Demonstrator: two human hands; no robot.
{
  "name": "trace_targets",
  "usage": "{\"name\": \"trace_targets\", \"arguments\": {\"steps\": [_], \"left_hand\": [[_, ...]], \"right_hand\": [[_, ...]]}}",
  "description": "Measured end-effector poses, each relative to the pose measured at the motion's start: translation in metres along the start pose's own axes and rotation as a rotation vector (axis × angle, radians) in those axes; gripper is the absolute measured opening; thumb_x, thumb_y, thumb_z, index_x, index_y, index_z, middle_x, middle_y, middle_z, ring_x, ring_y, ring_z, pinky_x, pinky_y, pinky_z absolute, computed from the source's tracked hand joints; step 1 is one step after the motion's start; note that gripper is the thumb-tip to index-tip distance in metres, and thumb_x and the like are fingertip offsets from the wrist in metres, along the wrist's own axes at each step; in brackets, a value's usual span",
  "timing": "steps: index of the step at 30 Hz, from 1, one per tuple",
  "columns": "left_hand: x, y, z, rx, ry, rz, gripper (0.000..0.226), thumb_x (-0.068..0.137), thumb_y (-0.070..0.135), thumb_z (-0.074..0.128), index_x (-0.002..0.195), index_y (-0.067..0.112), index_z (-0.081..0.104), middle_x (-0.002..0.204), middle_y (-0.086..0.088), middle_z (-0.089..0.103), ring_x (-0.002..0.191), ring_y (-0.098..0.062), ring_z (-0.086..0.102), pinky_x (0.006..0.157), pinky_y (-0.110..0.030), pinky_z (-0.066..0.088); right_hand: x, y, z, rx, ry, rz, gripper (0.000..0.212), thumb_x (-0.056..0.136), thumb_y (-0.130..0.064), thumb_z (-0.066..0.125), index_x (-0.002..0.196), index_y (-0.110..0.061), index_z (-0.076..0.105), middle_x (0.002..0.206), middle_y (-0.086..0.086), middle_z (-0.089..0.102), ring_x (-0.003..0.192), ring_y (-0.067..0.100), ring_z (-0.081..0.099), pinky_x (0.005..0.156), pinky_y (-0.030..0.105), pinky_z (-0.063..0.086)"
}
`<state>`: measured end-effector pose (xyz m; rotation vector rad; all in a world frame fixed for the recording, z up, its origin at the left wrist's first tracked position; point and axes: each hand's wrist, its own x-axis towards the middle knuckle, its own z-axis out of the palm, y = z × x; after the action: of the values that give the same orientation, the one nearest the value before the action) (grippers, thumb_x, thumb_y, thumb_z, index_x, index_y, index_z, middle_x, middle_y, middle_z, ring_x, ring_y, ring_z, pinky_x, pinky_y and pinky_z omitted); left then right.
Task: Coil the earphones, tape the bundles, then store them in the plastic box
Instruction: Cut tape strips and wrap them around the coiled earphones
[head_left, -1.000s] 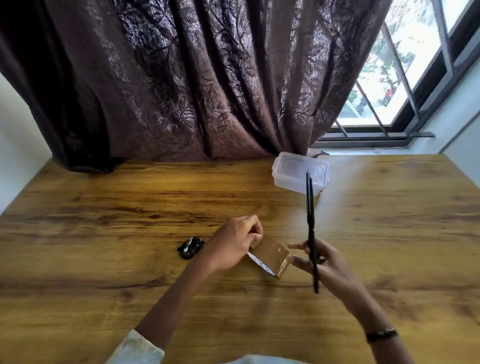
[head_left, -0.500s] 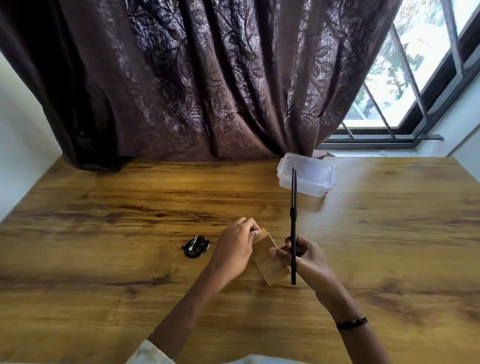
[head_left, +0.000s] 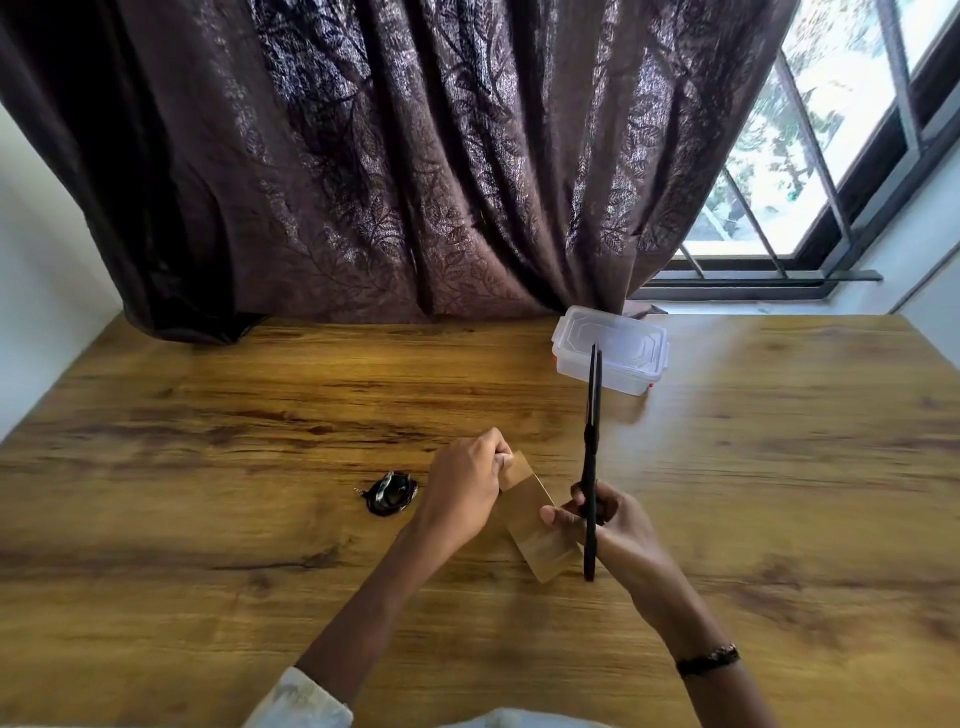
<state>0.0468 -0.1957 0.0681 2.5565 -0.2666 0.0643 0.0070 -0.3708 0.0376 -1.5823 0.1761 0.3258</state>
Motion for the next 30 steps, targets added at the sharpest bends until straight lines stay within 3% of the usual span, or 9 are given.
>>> {"name": "trace_targets", "arguments": {"steps": [2, 4, 7, 11, 15, 20, 26, 30], "left_hand": [[0.0, 0.0, -0.001, -0.024, -0.013, -0.009, 0.014, 0.098, 0.017, 0.051, 0.096, 0.008, 0.062, 0.091, -0.002, 0.07, 0.069, -0.007, 0.059, 0.056, -0.01, 0.047], [-0.001, 0.0, -0.002, -0.07, -0.03, -0.03, 0.015, 0.098, 0.016, 0.049, 0.097, 0.006, 0.061, 0.095, -0.004, 0.069, 0.079, -0.014, 0.067, 0.064, -0.026, 0.058], [0.001, 0.001, -0.006, -0.097, -0.074, -0.026, 0.013, 0.098, 0.017, 0.05, 0.096, 0.009, 0.061, 0.094, -0.004, 0.067, 0.082, -0.015, 0.065, 0.068, -0.034, 0.058], [0.006, 0.005, -0.019, -0.016, -0.185, 0.051, 0.013, 0.096, 0.024, 0.052, 0.097, 0.016, 0.062, 0.091, 0.002, 0.068, 0.082, -0.013, 0.062, 0.07, -0.032, 0.051], [0.012, 0.01, -0.021, -0.012, -0.238, 0.127, 0.01, 0.095, 0.022, 0.055, 0.096, 0.018, 0.064, 0.095, 0.004, 0.069, 0.083, -0.01, 0.062, 0.066, -0.023, 0.044], [0.017, 0.012, -0.026, 0.029, -0.255, 0.211, 0.011, 0.095, 0.018, 0.055, 0.095, 0.022, 0.064, 0.095, 0.008, 0.067, 0.085, -0.006, 0.06, 0.066, -0.021, 0.041], [0.021, 0.015, -0.032, 0.076, -0.266, 0.284, 0.013, 0.095, 0.017, 0.053, 0.094, 0.022, 0.065, 0.093, 0.01, 0.069, 0.086, -0.005, 0.062, 0.072, -0.027, 0.049], [0.021, 0.017, -0.033, 0.097, -0.216, 0.319, 0.01, 0.094, 0.02, 0.056, 0.094, 0.02, 0.066, 0.095, 0.009, 0.069, 0.086, -0.004, 0.061, 0.069, -0.021, 0.045]], "right_hand": [[-0.002, 0.002, -0.001, 0.0, -0.002, 0.0, 0.036, 0.065, -0.03, 0.083, 0.083, -0.014, 0.056, 0.079, -0.002, 0.063, 0.078, 0.011, 0.062, 0.064, 0.021, 0.053], [-0.005, 0.003, -0.002, 0.004, -0.009, -0.003, 0.035, 0.066, -0.029, 0.081, 0.084, -0.014, 0.055, 0.079, -0.003, 0.065, 0.076, 0.006, 0.064, 0.064, 0.019, 0.053], [-0.008, 0.005, -0.003, -0.023, -0.023, -0.022, 0.031, 0.07, -0.027, 0.08, 0.085, -0.013, 0.056, 0.083, -0.001, 0.066, 0.073, -0.001, 0.064, 0.06, 0.014, 0.051], [-0.01, 0.001, -0.021, -0.248, -0.004, -0.092, 0.033, 0.067, -0.033, 0.081, 0.088, -0.016, 0.061, 0.088, 0.0, 0.068, 0.079, 0.004, 0.064, 0.063, 0.011, 0.048], [-0.009, -0.015, -0.068, -0.665, 0.128, -0.326, 0.039, 0.057, -0.045, 0.084, 0.072, -0.025, 0.055, 0.074, -0.006, 0.058, 0.078, 0.013, 0.054, 0.061, 0.024, 0.04], [-0.006, -0.047, -0.137, -1.195, 0.139, -0.593, 0.055, 0.055, -0.077, 0.067, 0.071, -0.031, 0.043, 0.062, -0.014, 0.047, 0.068, 0.011, 0.04, 0.055, 0.027, 0.038], [-0.006, -0.077, -0.158, -1.491, 0.06, -0.619, 0.057, 0.055, -0.081, 0.056, 0.079, -0.03, 0.047, 0.067, -0.014, 0.049, 0.071, 0.014, 0.041, 0.048, 0.028, 0.043], [-0.006, -0.082, -0.149, -1.569, -0.047, -0.576, 0.058, 0.055, -0.084, 0.056, 0.08, -0.035, 0.039, 0.066, -0.02, 0.04, 0.068, 0.01, 0.039, 0.047, 0.013, 0.024]]}}
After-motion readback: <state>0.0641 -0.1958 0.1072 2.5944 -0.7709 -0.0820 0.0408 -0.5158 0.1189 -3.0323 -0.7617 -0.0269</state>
